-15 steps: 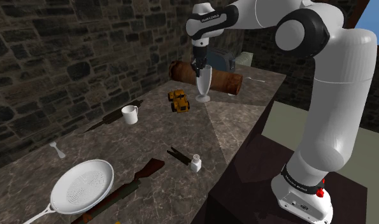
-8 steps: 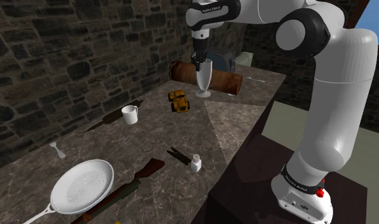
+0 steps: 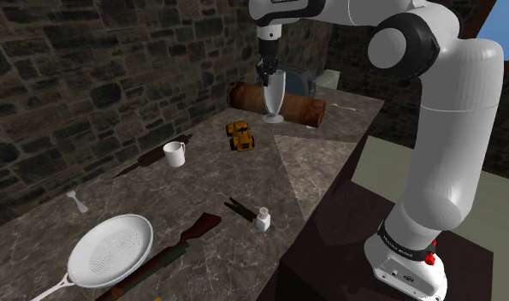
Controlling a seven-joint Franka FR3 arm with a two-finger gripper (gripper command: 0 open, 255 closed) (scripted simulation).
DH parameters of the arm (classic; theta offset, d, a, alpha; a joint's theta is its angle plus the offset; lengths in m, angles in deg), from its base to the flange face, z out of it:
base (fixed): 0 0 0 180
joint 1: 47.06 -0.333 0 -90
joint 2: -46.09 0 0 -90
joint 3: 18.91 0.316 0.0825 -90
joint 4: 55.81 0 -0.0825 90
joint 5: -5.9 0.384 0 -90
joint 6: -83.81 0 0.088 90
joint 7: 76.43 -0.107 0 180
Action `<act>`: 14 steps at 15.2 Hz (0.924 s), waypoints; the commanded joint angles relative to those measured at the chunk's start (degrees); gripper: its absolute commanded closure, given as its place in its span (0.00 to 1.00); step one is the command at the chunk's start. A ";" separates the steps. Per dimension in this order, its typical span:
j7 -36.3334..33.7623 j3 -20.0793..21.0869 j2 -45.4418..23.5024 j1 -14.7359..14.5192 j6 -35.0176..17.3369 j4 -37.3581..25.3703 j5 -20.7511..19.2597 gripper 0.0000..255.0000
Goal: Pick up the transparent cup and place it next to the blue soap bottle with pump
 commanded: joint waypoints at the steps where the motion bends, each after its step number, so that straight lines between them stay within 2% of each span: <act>1: 0.01 -0.03 -0.06 0.07 1.81 -1.90 0.01 1.00; 11: 0.12 -0.10 -3.13 0.85 11.18 -14.32 0.57 1.00; 12: 0.12 -0.10 -3.14 0.85 11.24 -14.38 0.57 1.00; 14: -2.07 0.46 1.12 -1.23 9.24 -8.20 -0.36 1.00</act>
